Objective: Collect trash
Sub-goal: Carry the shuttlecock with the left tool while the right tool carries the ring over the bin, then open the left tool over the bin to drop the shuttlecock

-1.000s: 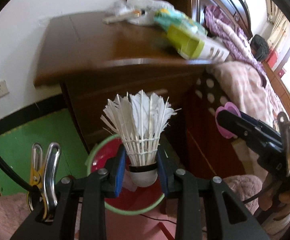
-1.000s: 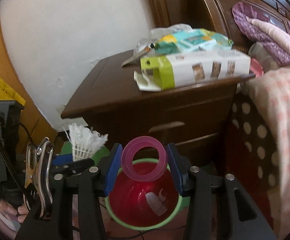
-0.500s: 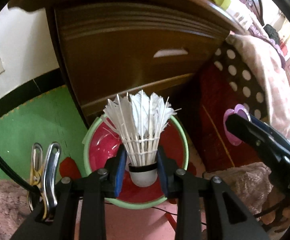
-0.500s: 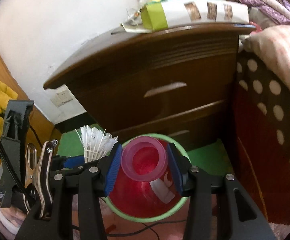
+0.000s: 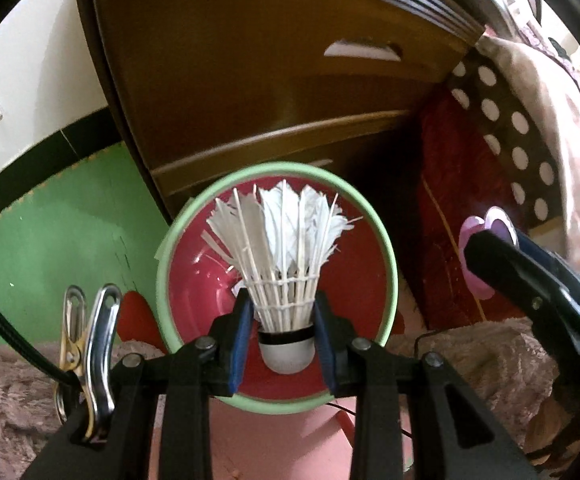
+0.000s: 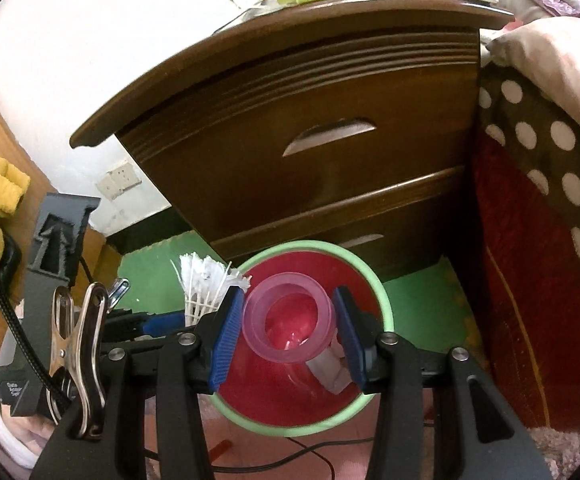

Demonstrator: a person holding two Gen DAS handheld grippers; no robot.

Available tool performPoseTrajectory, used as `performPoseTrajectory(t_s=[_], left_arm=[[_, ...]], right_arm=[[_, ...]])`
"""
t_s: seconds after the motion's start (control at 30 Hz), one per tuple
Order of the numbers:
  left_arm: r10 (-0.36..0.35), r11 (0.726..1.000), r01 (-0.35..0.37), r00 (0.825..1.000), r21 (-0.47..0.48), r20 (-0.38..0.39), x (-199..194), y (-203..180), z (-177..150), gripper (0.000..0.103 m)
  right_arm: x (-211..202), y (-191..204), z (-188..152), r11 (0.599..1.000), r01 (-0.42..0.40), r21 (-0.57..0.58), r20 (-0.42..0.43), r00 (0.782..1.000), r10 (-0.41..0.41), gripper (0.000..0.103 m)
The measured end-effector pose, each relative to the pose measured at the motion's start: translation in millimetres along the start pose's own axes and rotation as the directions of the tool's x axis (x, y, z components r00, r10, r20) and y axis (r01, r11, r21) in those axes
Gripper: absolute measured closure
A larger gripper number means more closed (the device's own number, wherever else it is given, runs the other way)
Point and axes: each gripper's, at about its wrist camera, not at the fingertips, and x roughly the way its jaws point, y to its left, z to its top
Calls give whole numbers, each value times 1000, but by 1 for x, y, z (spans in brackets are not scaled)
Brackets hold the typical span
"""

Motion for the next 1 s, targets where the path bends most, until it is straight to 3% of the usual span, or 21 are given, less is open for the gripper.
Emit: performPoseTrajectory(t_s=[0.17, 0.47, 1.0], left_arm=[[13, 1000, -13, 1000, -5, -23, 15, 2, -1, 73], [-20, 999, 14, 991, -46, -135, 70, 13, -2, 73], [-15, 998, 4, 983, -62, -183, 123, 27, 0, 73]], right_arm=[[7, -1, -2, 1000, 1, -4, -18, 1000, -1, 56], [24, -8, -10, 1000, -2, 21, -61, 998, 3, 56], [51, -23, -18, 997, -5, 78, -139, 990, 15, 56]])
